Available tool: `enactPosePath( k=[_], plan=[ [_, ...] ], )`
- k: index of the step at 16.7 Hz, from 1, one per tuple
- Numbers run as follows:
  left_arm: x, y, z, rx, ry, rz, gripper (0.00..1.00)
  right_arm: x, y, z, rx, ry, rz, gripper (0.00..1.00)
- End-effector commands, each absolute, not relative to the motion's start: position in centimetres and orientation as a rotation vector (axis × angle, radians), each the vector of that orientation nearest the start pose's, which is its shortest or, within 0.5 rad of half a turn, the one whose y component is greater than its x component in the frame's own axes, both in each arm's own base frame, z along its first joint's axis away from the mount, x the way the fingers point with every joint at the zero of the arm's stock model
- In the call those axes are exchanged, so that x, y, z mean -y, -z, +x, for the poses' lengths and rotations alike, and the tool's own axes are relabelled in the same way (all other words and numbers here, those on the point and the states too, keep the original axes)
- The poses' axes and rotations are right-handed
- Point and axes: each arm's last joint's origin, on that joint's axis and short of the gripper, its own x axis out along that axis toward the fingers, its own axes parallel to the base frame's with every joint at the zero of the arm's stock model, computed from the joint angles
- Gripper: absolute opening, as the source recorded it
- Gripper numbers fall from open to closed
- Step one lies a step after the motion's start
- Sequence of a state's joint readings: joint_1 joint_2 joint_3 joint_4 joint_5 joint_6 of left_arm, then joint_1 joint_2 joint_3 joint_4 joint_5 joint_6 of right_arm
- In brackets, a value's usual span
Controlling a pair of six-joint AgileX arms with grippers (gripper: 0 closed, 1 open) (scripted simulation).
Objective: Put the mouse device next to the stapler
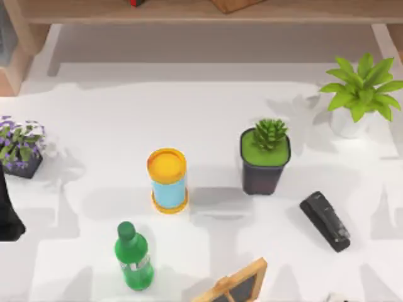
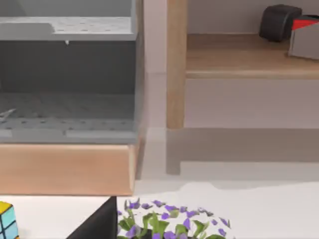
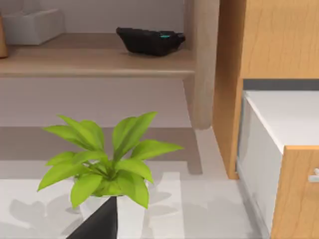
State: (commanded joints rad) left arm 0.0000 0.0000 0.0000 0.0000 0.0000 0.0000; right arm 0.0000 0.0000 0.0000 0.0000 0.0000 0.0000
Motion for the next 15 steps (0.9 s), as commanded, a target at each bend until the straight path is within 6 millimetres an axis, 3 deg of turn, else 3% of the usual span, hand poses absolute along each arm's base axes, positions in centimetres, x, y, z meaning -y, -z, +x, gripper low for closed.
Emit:
enactPosePath(
  k=[4, 7, 11, 15],
  plan=[
    [0.1, -16.0, 10.6, 0.000, 0.000, 0.000, 1.00, 0.2, -16.5, 10.6, -0.021, 0.013, 0.001, 1.00],
    [0.1, -16.0, 10.6, 0.000, 0.000, 0.000, 1.00, 0.7, -18.8, 10.7, -0.106, 0.061, 0.007, 1.00],
    [0.1, -16.0, 10.6, 0.000, 0.000, 0.000, 1.00, 1.9, -24.5, 12.4, -0.295, 0.158, 0.027, 1.00],
    [0.1, -16.0, 10.6, 0.000, 0.000, 0.000, 1.00, 4.3, -31.5, 17.7, -0.522, 0.256, 0.064, 1.00]
  ],
)
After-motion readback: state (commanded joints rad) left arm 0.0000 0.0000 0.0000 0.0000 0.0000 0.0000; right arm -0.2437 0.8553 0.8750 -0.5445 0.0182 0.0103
